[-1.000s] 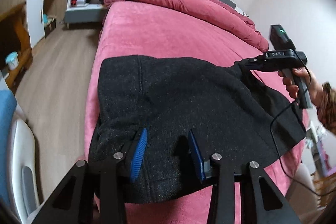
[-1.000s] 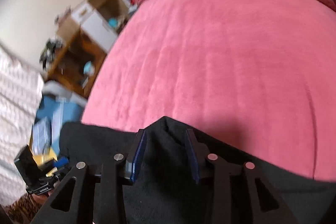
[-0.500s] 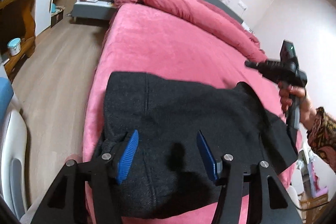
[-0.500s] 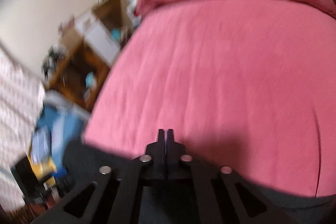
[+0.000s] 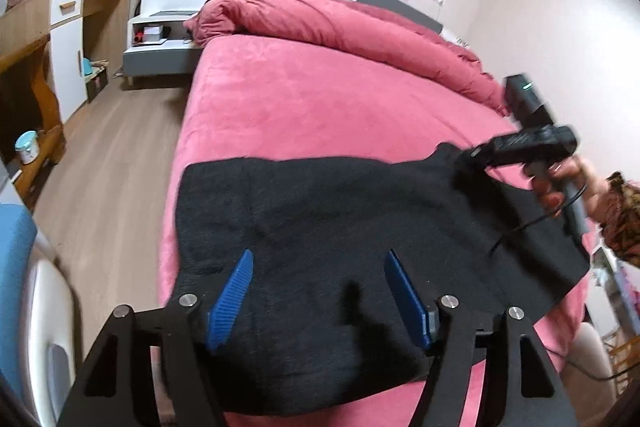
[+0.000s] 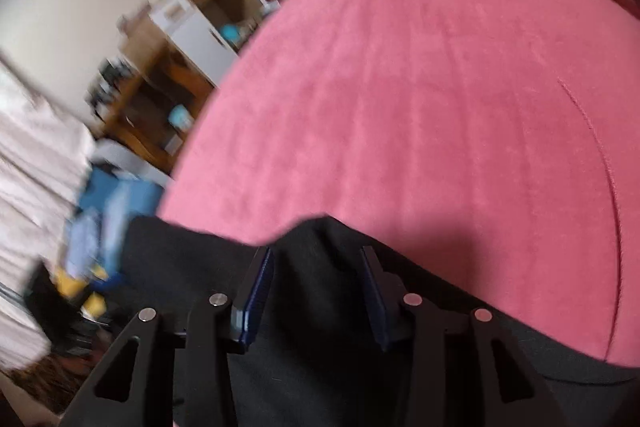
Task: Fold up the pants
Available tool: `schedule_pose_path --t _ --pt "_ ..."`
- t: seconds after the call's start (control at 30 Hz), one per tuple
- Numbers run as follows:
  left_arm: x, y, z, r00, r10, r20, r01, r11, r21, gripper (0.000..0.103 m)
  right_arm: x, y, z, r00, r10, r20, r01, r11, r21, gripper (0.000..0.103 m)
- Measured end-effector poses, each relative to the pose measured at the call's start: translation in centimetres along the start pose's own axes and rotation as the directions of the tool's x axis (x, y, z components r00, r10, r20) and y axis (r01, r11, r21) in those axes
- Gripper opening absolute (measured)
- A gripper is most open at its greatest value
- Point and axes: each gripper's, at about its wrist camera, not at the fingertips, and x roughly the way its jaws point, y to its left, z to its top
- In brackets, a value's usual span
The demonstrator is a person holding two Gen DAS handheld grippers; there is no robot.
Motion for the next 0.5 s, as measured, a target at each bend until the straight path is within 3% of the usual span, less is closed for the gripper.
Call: schedule_pose_path --t 0.1,0.17,0.27,0.4,0.5 --pt "1.1 -0.2 0.0 0.997 0.069 -0.035 -0.068 0.997 0.024 0.07 1.9 1.9 -0.1 0.995 -0.098 -0.027 0.096 0.993 -0.067 0.006" --pt "1.3 0.2 -0.1 0.995 0.09 -0.036 -0.09 0.996 0.015 0.069 1.2 2.8 0.3 0.989 -0.14 0.038 0.143 0.986 -0.083 0.005" --pt "2.3 0.3 -0.8 0.983 0.169 -0.069 -0.166 0.985 0.053 0.058 -1.0 2.4 1.0 0.976 -0.125 0.18 0.128 0.992 -0.007 0.005" --pt "2.8 -0.5 -1.8 0.972 0.231 -0.038 -0.224 0.965 0.135 0.058 3.0 0.6 0.1 0.971 -0.192 0.145 0.188 0.981 0.042 0.004" --pt "2.4 -0.2 -1.4 0.976 0.213 -0.046 -0.206 0.972 0.116 0.057 2.8 -0.1 -0.1 0.962 -0.186 0.203 0.169 0.981 0.097 0.012"
